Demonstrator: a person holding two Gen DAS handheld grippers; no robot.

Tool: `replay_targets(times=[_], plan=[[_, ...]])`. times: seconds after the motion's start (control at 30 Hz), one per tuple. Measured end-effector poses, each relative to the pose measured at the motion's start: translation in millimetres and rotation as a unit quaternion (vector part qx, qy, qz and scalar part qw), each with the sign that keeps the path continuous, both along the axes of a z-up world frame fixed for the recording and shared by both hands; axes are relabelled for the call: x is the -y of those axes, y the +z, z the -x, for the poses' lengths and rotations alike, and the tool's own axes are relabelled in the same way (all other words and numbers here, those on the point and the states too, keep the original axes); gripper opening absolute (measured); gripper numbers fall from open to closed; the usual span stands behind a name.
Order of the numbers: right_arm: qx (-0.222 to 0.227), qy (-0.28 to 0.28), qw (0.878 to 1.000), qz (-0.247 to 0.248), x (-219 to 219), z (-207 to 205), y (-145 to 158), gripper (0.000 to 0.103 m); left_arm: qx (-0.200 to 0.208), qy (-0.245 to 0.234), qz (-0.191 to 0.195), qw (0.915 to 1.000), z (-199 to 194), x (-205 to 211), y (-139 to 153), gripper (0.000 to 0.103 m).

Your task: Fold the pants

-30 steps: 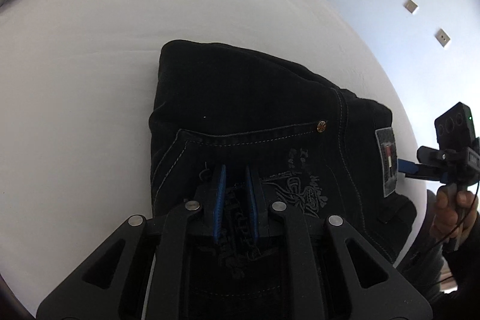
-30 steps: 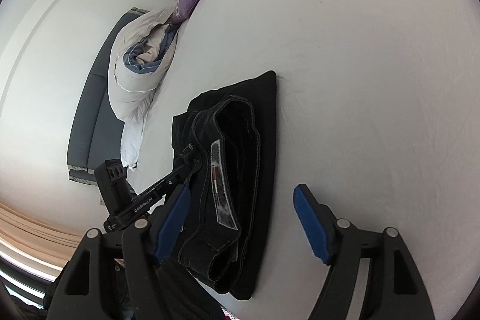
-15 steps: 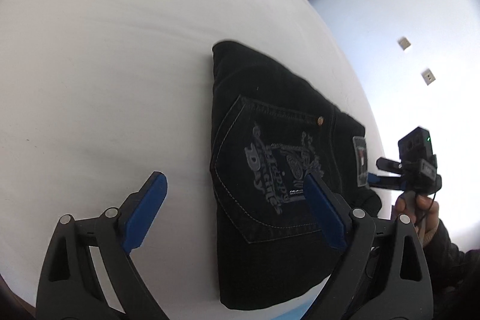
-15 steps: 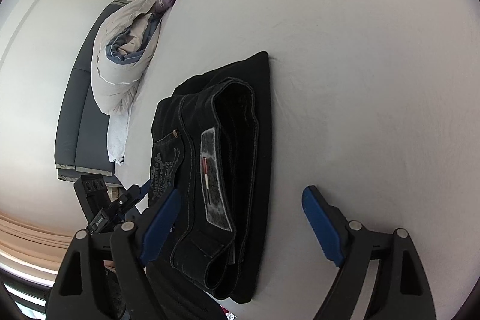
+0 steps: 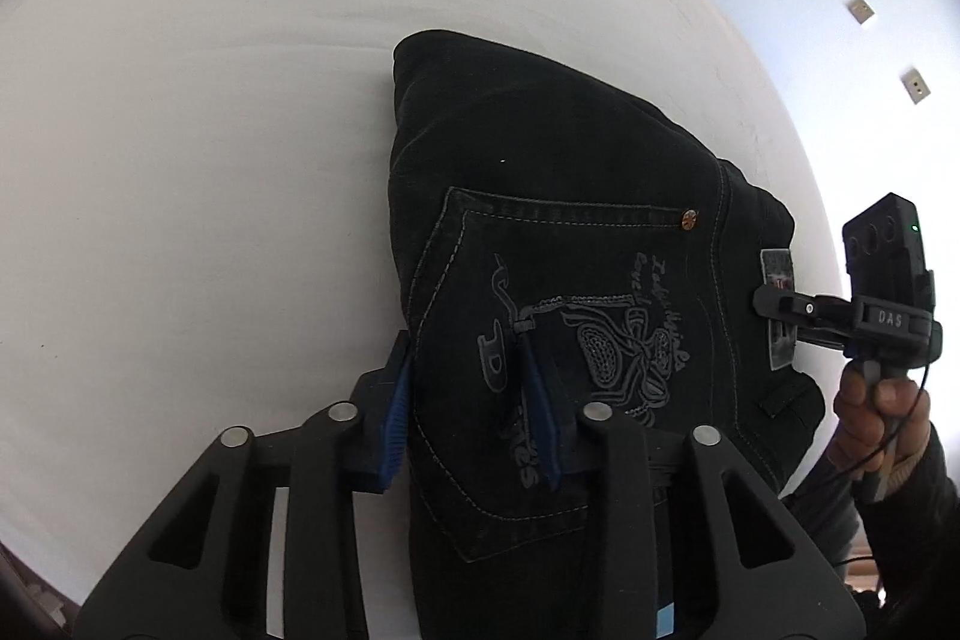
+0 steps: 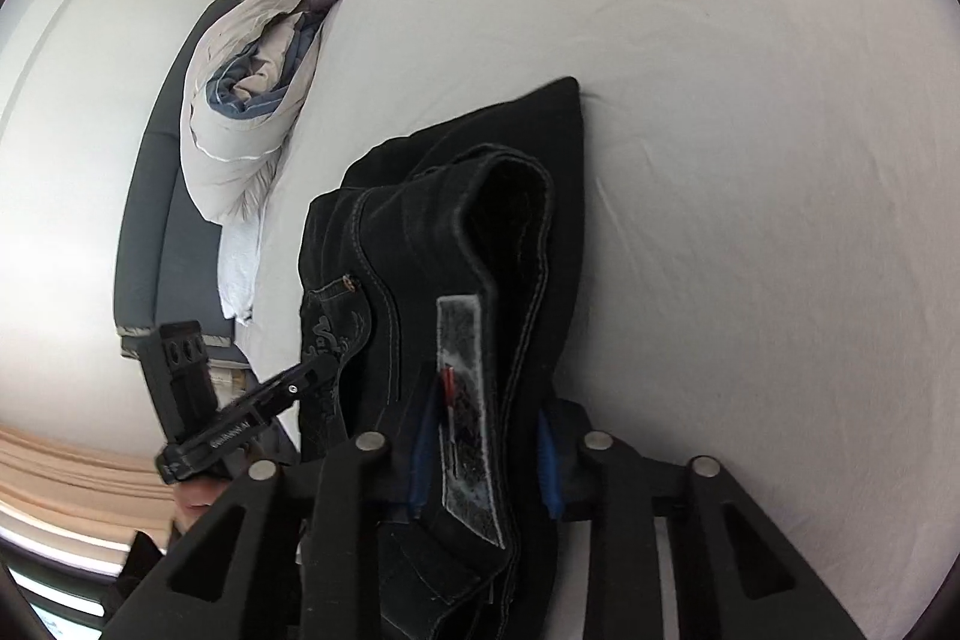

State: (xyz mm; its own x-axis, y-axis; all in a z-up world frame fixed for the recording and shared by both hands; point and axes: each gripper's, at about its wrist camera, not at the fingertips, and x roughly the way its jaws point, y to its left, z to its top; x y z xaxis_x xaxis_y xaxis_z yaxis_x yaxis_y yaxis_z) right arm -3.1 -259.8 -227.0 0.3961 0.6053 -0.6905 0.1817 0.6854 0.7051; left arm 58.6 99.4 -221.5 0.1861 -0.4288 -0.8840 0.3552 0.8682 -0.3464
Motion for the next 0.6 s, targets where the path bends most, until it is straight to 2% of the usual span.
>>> replay_targets(times=[0.1, 0.2, 0.33, 0.47, 0.6], plan=[[0.023, 0.018, 0.999, 0.047, -10, 0, 16, 0.022, 0.018, 0.001, -0.012, 0.9998, 7, 6, 13, 0.020], [0.051, 0.032, 0.996, 0.069, -18, 0, 36, 0.021, 0.033, -0.002, -0.027, 0.9991, 11, 12, 25, 0.017], [0.089, 0.048, 0.991, 0.092, -24, -3, 67, 0.020, 0.066, -0.002, -0.007, 0.9978, 12, 17, 62, 0.017], [0.125, 0.036, 0.987, 0.094, -7, -19, 98, 0.020, 0.115, -0.013, -0.007, 0.9932, -1, 34, 99, 0.017], [0.144, 0.027, 0.983, 0.108, 18, -48, 118, 0.021, 0.134, -0.016, 0.000, 0.9908, -29, 59, 112, 0.017]])
